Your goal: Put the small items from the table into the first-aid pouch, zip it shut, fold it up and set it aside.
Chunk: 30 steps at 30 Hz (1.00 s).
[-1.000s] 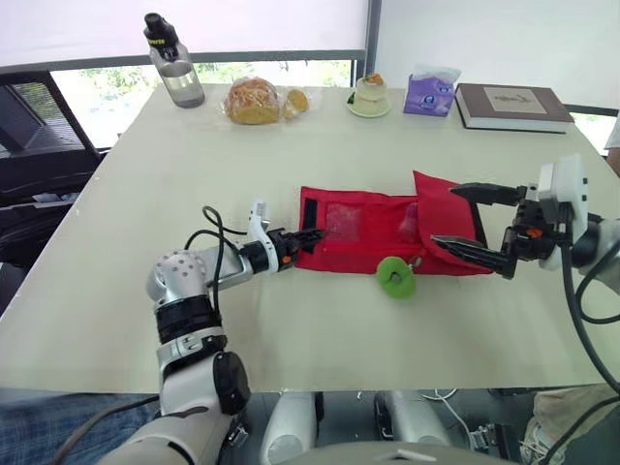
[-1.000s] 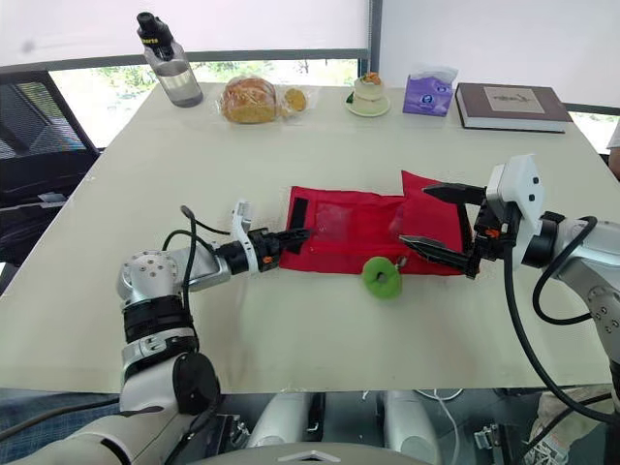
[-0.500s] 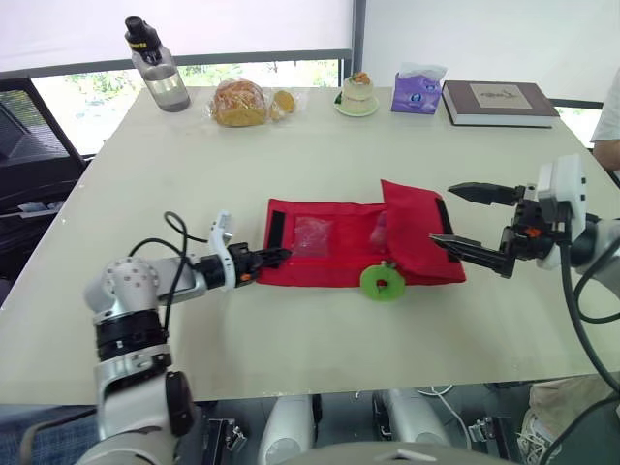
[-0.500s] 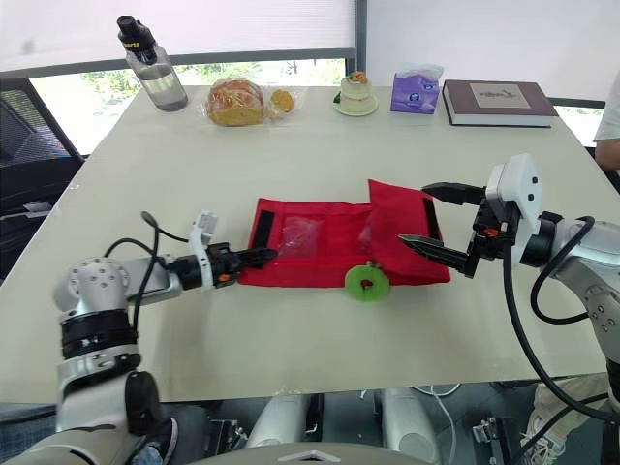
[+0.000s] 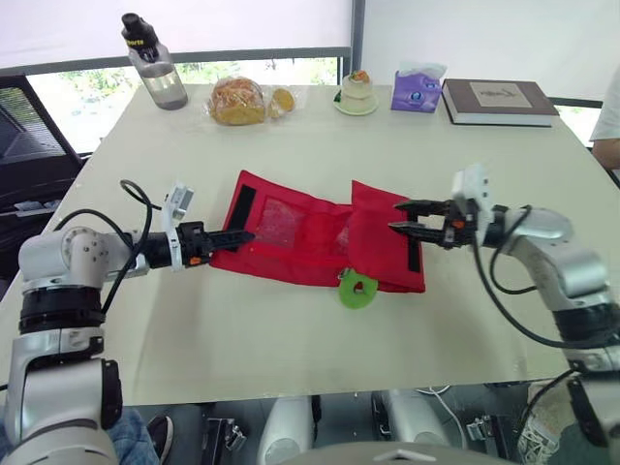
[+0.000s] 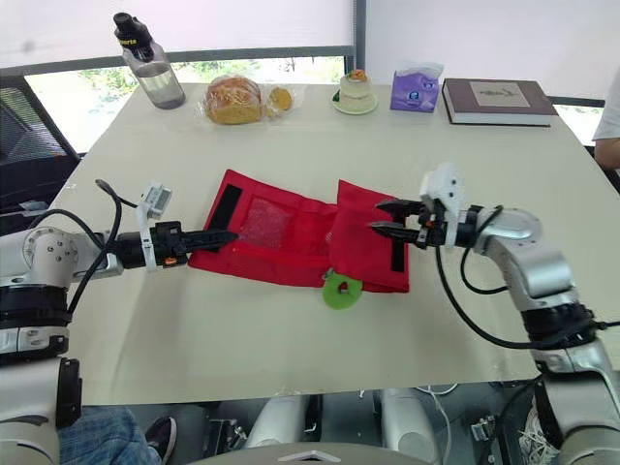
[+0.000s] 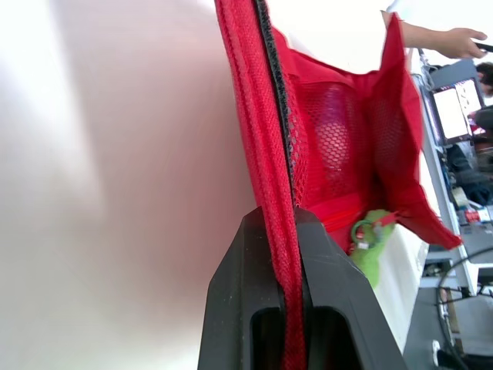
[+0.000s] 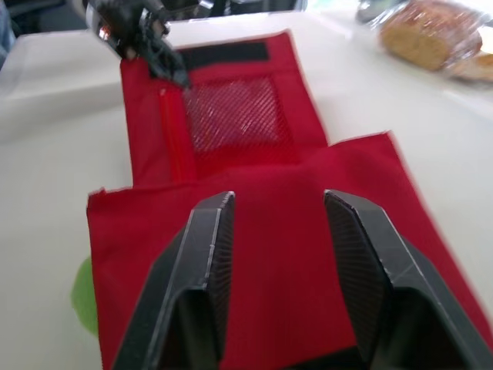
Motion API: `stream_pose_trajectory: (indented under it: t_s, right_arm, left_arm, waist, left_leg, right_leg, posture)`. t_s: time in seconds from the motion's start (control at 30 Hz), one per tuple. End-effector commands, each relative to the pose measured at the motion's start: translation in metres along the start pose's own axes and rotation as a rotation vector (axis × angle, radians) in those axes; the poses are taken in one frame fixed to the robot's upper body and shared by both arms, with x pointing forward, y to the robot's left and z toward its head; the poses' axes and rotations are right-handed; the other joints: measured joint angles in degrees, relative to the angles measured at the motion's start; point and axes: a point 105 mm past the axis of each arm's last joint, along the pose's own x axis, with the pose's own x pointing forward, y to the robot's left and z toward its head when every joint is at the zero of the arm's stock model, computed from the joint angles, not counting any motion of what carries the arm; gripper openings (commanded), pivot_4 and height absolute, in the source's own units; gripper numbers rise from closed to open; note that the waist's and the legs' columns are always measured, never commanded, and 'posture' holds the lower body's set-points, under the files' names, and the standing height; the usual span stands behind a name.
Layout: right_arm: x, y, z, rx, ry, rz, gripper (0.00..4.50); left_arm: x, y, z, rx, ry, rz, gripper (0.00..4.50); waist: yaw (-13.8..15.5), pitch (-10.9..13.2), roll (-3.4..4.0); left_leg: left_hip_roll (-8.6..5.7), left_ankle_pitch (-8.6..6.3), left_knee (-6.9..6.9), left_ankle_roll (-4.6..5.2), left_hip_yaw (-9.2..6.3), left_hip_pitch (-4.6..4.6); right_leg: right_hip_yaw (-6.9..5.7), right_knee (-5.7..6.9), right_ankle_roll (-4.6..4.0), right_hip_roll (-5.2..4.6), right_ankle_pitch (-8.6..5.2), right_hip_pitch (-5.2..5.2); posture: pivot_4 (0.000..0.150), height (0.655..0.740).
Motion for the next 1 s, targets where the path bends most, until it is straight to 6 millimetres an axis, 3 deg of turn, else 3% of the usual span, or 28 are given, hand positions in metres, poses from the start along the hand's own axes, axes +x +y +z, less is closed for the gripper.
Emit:
stream_pose_trajectory:
  t_s: [0.03, 0.07, 0.23, 0.53, 0.67, 0.8, 0.87, 1.0]
  right_arm:
    - [0.013, -0.007, -0.046, -0.086, 0.227, -0.002, 0.64]
    - [0.013, -0.008, -0.059, -0.107, 0.29, -0.003, 0.13]
    - [0.021, -0.002, -0.083, -0.111, 0.382, 0.003, 0.05]
    - [0.048, 0.008, -0.084, -0.108, 0.362, 0.031, 0.05]
    - [0.049, 0.01, -0.083, -0.089, 0.345, 0.022, 0.05]
    - [0.051, 0.01, -0.081, -0.071, 0.314, 0.0, 0.05]
    - [0.055, 0.009, -0.065, -0.081, 0.218, -0.032, 0.05]
    - [0.048, 0.01, -0.023, -0.009, -0.048, -0.097, 0.05]
  left_arm:
    - [-0.003, -0.045, 0.02, 0.14, -0.018, -0.169, 0.0]
    - [-0.004, -0.054, 0.022, 0.161, -0.013, -0.204, 0.0]
    - [0.003, -0.095, 0.028, 0.263, 0.008, -0.355, 0.0]
    - [0.085, -0.164, 0.018, 0.275, 0.112, -0.674, 0.0]
    - [0.118, -0.172, 0.002, 0.225, 0.166, -0.708, 0.0]
    - [0.141, -0.165, -0.004, 0.161, 0.172, -0.697, 0.0]
    - [0.151, -0.162, -0.006, 0.135, 0.163, -0.7, 0.0]
    - [0.148, -0.165, -0.008, 0.129, 0.155, -0.746, 0.0]
  waist:
    - [0.04, 0.05, -0.08]
    - [0.15, 0.06, -0.08]
    - [-0.01, -0.01, -0.18]
    - [-0.58, -0.15, -0.4]
    - [-0.69, -0.15, -0.39]
    - [-0.84, -0.16, -0.38]
    - [-0.6, -0.17, -0.37]
    - [-0.32, -0.15, -0.36]
  left_leg:
    - [0.0, 0.0, 0.01, 0.0, 0.0, -0.01]
    - [0.0, 0.0, 0.01, 0.0, 0.01, -0.03]
    - [-0.02, 0.0, 0.05, 0.0, 0.01, 0.08]
    - [-0.03, 0.01, 0.1, -0.02, 0.02, 0.26]
    - [-0.05, 0.01, 0.06, -0.02, 0.06, 0.44]
    - [-0.06, 0.01, 0.02, -0.02, 0.07, 0.49]
    - [-0.07, 0.01, 0.02, -0.02, 0.05, 0.52]
    - [-0.08, 0.01, 0.03, -0.02, 0.05, 0.51]
  right_leg:
    - [-0.01, 0.01, 0.0, 0.01, 0.0, -0.02]
    - [-0.03, 0.01, 0.0, 0.01, 0.0, -0.02]
    - [0.02, 0.01, 0.01, -0.05, 0.0, 0.12]
    - [0.13, 0.37, 0.01, 0.14, 0.0, 0.13]
    - [0.2, 0.58, -0.02, 0.21, -0.01, 0.14]
    - [0.22, 0.6, -0.04, 0.24, -0.03, 0.16]
    - [0.21, 0.6, -0.04, 0.24, -0.03, 0.2]
    - [0.23, 0.59, -0.04, 0.21, -0.03, 0.24]
  posture:
    - [0.15, 0.74]
    - [0.15, 0.74]
    - [0.15, 0.74]
    - [0.15, 0.74]
    - [0.15, 0.74]
    - [0.15, 0.74]
    - [0.15, 0.74]
    - [0.15, 0.74]
